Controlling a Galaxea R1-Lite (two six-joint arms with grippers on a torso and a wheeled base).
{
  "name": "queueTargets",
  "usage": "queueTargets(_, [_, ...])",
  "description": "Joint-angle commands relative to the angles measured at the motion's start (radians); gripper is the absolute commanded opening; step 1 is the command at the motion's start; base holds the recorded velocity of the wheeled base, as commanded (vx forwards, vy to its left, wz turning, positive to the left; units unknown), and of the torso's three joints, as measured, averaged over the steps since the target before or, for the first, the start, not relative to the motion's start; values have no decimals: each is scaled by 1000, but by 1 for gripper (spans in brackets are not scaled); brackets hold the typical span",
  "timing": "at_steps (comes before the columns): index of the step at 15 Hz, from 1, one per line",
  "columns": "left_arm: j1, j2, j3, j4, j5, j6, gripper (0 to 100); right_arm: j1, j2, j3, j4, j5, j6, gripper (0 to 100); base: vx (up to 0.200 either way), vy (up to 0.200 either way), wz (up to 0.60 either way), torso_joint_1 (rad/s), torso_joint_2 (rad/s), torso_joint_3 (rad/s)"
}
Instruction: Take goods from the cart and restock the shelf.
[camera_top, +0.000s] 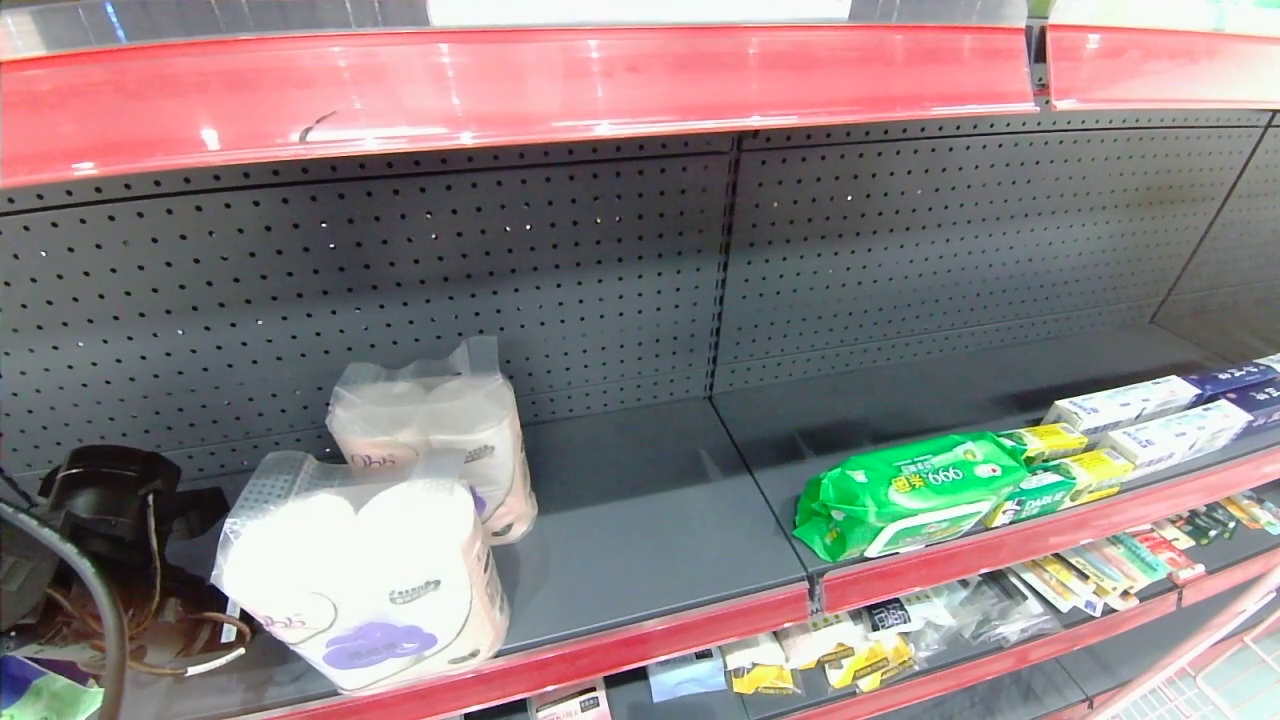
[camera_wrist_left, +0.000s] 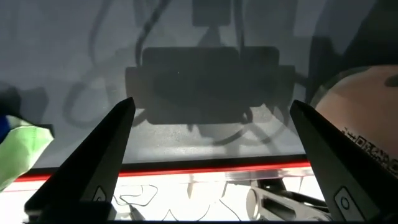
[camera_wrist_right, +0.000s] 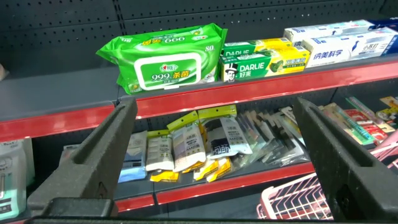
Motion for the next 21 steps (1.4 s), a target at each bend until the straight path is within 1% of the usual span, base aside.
queueTargets(1, [-8,12,0,-1,-11,0,100,0,1,0,0,0,0,100,0,0,0,0,0,0])
queueTargets(3, [-17,13,0,-1,-28,0,100,0,1,0,0,0,0,100,0,0,0,0,0,0])
queueTargets(7, [-40,17,-4,-1,-28,0,100,0,1,0,0,0,0,100,0,0,0,0,0,0])
queueTargets(16, [-65,17,-6,-1,-29,0,100,0,1,0,0,0,0,100,0,0,0,0,0,0])
queueTargets(17, [-77,17,-6,-1,-28,0,100,0,1,0,0,0,0,100,0,0,0,0,0,0])
queueTargets(21, [-93,17,-6,-1,-28,0,100,0,1,0,0,0,0,100,0,0,0,0,0,0])
